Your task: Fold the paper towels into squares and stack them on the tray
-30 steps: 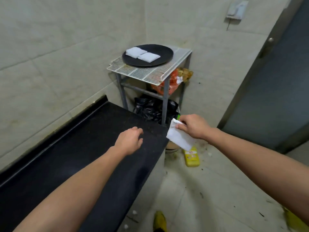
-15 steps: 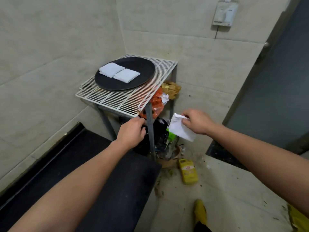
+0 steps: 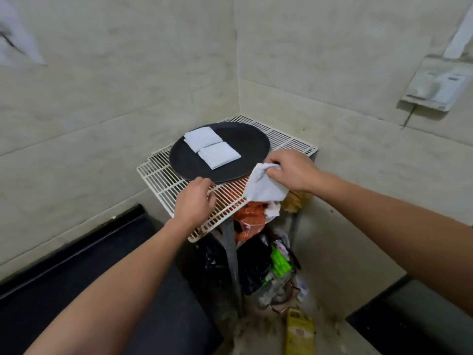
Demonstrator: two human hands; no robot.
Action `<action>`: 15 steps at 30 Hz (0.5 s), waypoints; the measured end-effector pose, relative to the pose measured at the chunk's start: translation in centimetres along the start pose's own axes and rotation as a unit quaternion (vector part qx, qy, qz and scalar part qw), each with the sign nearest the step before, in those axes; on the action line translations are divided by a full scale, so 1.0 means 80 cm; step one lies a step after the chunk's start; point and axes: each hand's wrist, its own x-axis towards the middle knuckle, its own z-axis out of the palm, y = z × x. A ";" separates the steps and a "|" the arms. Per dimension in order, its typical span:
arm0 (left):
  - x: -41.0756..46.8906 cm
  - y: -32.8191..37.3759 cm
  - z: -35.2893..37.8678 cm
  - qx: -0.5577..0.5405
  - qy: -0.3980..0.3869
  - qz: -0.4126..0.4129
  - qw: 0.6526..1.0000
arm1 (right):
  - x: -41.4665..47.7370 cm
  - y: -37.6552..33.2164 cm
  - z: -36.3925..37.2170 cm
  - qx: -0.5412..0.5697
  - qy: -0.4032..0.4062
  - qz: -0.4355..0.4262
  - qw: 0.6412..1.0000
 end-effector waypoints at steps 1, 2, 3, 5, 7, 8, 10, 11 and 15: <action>0.007 -0.002 0.000 0.004 -0.002 -0.011 1.000 | 0.019 0.002 -0.003 0.008 0.001 -0.018 1.000; 0.014 -0.005 0.000 0.006 -0.003 -0.022 1.000 | 0.037 0.002 -0.005 0.013 0.003 -0.033 0.999; 0.021 -0.009 0.000 0.005 -0.003 -0.032 0.999 | 0.054 0.001 -0.005 0.018 0.002 -0.045 0.999; 0.038 -0.017 0.000 0.002 -0.002 -0.055 0.998 | 0.093 -0.002 -0.003 0.031 -0.011 -0.064 0.997; 0.057 -0.025 0.001 -0.033 0.001 -0.087 0.996 | 0.131 -0.009 0.001 0.035 -0.038 -0.082 0.995; 0.068 -0.028 0.000 -0.077 0.005 -0.110 0.991 | 0.150 -0.013 0.004 0.031 -0.056 -0.094 0.993; 0.092 -0.031 -0.004 -0.208 -0.001 -0.165 0.964 | 0.182 -0.021 0.011 0.018 -0.092 -0.127 0.987; 0.106 -0.032 -0.007 -0.288 -0.019 -0.189 0.939 | 0.198 -0.023 0.016 0.016 -0.106 -0.141 0.984; 0.157 -0.040 -0.002 -0.459 -0.095 -0.224 0.855 | 0.260 -0.024 0.035 0.031 -0.138 -0.167 0.976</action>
